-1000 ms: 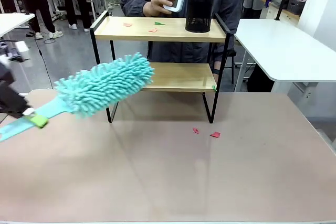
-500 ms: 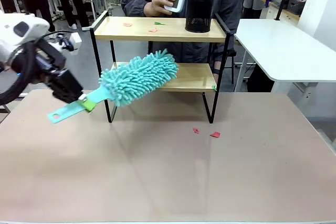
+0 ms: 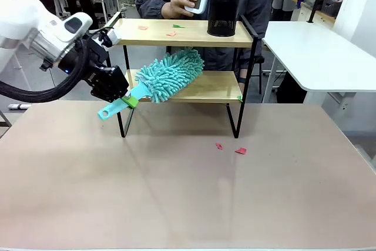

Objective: Clean the shelf.
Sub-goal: Clean the specific tier of the Shelf with the Duster once objects are removed.

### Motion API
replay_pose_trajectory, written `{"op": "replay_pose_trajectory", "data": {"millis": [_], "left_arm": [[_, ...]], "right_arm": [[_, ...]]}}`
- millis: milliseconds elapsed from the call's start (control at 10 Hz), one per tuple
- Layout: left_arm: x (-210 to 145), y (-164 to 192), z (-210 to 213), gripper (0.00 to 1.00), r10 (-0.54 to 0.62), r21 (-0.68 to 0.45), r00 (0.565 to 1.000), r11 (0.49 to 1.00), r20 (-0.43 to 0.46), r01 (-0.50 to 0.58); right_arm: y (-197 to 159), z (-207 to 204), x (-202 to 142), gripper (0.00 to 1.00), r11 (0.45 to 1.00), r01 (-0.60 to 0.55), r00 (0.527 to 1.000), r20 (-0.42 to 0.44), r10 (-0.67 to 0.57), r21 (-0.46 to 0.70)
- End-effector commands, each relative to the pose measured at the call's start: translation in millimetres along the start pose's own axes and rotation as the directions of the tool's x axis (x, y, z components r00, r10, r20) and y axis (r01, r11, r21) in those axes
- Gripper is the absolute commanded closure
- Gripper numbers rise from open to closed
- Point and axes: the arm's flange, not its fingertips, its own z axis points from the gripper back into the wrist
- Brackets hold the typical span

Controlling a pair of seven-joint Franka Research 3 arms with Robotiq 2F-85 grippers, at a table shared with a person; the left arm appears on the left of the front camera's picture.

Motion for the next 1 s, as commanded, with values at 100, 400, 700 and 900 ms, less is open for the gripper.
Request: {"op": "replay_pose_trajectory", "data": {"millis": [100,400,700,900], "left_arm": [[11.1,-1.1,-15.0,0.88,0.035,0.085,0.997,0.996,0.071,-0.041],[14.3,-6.2,-32.7,0.88,0.022,0.118,0.999,0.993,0.044,-0.027],[14.1,-19.0,-48.8,0.88,-0.055,0.065,0.997,0.996,-0.046,0.058],[10.4,-30.1,-52.9,0.88,-0.12,0.046,0.989,0.991,-0.089,0.124]], "right_arm": [[0.6,-1.3,1.2,0.0,0.999,-0.029,1.0,0.011,0.029,0.019],[0.6,-1.3,1.2,0.0,0.999,-0.029,1.0,0.011,0.029,0.019],[0.6,-1.3,1.2,0.0,0.999,-0.029,1.0,0.011,0.029,0.019],[0.6,-1.3,1.2,0.0,0.999,-0.029,1.0,0.011,0.029,0.019]]}}
